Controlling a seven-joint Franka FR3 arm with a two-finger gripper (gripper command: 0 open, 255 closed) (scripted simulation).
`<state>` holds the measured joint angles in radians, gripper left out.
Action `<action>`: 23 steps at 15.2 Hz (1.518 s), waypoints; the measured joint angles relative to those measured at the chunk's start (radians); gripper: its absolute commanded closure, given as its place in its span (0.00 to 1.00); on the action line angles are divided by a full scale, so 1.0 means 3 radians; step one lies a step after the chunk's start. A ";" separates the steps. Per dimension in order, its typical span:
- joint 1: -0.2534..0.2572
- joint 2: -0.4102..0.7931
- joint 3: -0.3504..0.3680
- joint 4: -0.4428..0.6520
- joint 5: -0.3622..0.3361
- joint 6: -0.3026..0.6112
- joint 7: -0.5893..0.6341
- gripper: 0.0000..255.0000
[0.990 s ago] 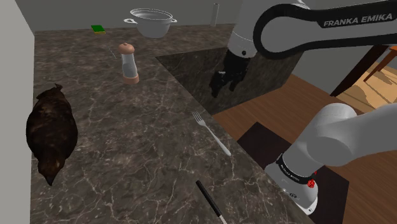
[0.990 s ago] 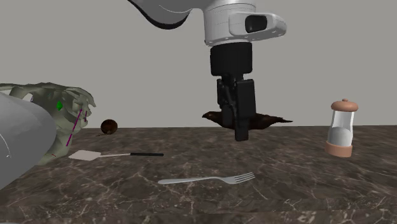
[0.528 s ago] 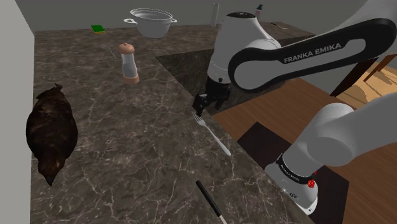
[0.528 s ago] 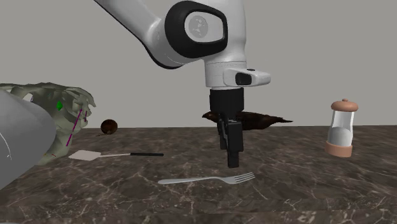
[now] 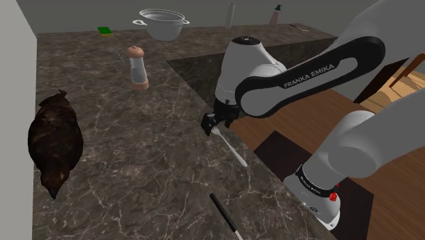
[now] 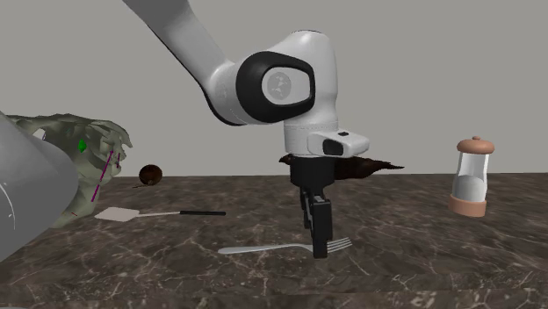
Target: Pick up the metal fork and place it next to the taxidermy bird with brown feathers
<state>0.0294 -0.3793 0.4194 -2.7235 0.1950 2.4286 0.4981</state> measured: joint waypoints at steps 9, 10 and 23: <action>-0.0015 0.0069 0.0015 -0.0027 -0.0015 0.0100 0.0008 1.00; -0.0019 0.0063 0.0010 -0.0027 -0.0018 0.0093 0.0009 1.00; 0.0012 -0.0080 -0.0029 0.0049 0.0003 -0.0124 -0.0011 1.00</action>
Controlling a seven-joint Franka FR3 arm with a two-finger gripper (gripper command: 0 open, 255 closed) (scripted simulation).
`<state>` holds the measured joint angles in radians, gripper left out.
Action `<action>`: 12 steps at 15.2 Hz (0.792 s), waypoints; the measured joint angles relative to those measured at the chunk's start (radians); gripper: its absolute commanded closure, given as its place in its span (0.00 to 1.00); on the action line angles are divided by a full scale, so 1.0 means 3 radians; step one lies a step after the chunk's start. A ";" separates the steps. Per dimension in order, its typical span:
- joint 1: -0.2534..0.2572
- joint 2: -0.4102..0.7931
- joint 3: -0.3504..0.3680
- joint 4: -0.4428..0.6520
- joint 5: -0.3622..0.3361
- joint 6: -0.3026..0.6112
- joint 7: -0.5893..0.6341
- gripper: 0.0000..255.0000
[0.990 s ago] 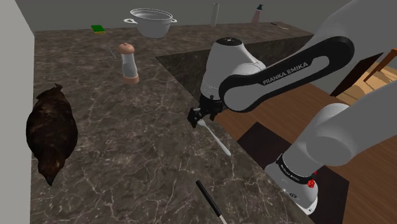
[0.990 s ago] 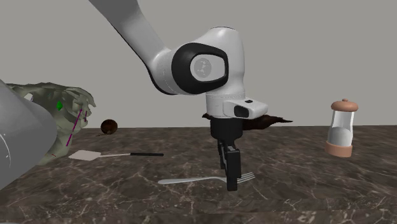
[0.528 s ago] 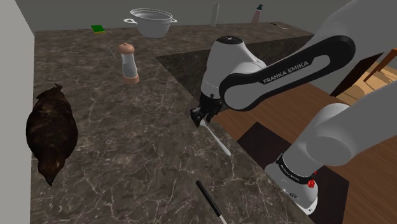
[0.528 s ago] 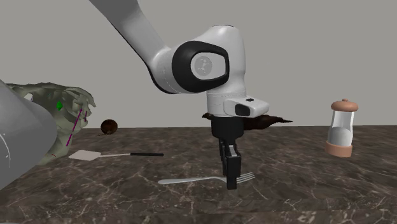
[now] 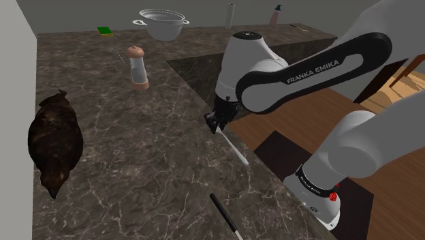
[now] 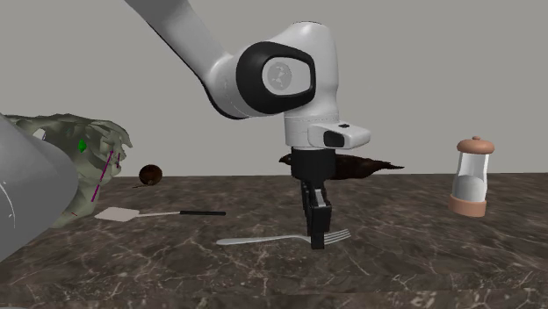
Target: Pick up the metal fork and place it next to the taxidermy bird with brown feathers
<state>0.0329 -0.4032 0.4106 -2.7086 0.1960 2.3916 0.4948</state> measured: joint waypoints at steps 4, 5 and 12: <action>0.0014 -0.0148 -0.0049 0.0091 0.0008 -0.0238 -0.0025 1.00; 0.0014 -0.0168 -0.0058 0.0113 0.0006 -0.0280 -0.0030 1.00; 0.0025 -0.0377 -0.0133 0.0309 -0.0003 -0.0682 -0.0052 1.00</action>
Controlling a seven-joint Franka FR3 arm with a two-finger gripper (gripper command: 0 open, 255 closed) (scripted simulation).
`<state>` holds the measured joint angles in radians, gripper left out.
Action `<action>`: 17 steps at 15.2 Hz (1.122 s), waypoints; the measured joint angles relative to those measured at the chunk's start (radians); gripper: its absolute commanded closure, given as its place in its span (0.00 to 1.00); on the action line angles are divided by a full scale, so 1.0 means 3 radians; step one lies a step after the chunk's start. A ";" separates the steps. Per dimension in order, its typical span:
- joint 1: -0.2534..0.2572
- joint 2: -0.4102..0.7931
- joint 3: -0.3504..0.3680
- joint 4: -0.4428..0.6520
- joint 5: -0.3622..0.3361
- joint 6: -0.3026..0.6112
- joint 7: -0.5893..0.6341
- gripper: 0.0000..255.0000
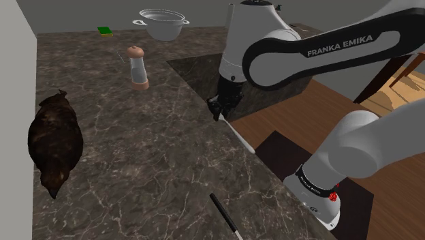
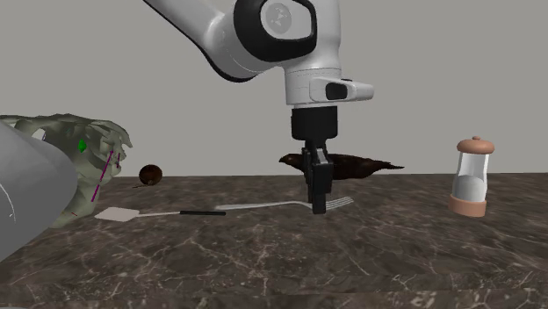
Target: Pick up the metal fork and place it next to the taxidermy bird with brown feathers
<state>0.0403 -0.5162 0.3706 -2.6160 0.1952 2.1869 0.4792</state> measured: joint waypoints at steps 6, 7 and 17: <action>0.0004 -0.0129 -0.0054 0.0164 -0.0014 -0.0292 -0.0011 1.00; 0.0000 -0.0139 -0.0064 0.0204 -0.0021 -0.0343 -0.0013 1.00; -0.0021 -0.0177 -0.0109 0.0589 -0.0069 -0.0763 0.0009 1.00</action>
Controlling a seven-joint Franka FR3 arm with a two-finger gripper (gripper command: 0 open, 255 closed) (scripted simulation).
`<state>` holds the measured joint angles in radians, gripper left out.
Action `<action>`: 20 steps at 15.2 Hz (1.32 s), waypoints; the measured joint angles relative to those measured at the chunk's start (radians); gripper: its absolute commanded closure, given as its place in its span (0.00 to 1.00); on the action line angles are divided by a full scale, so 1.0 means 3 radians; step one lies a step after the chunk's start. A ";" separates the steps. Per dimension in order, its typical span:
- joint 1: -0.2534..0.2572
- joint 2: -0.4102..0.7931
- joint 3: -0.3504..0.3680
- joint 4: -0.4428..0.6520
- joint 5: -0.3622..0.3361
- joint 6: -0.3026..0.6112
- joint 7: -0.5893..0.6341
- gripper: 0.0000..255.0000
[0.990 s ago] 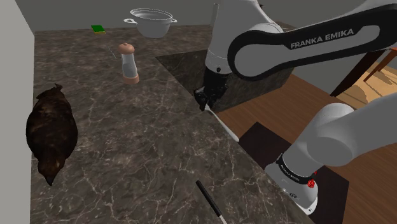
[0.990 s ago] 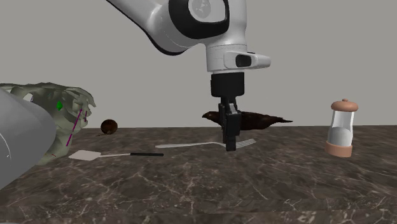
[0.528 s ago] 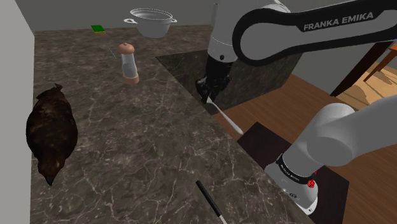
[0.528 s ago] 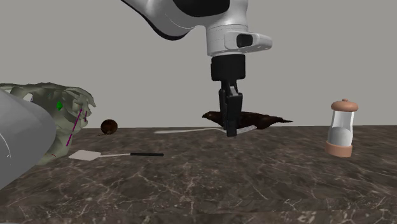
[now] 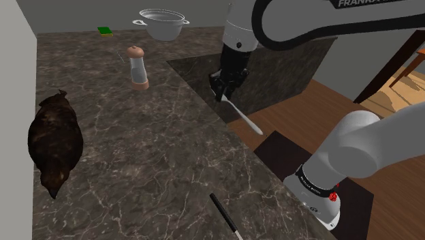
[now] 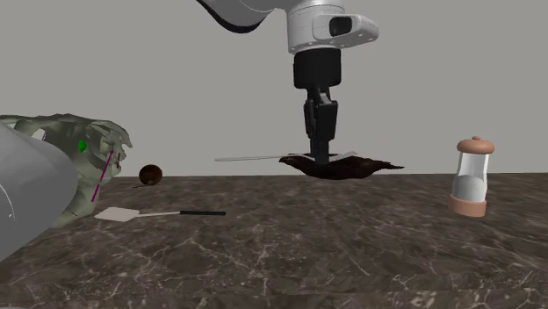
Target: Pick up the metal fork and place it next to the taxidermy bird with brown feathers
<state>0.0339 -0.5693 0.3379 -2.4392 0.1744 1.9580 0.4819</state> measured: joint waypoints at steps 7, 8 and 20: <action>-0.0104 0.0909 0.0347 0.0800 -0.0216 0.0110 0.0409 1.00; -0.0117 0.1046 0.0393 0.0920 -0.0270 0.0123 0.0473 1.00; -0.0091 0.1957 0.0613 0.1567 -0.0729 0.0289 0.0936 1.00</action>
<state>0.0068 0.0178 0.5218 -1.9692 -0.0443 2.0447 0.7627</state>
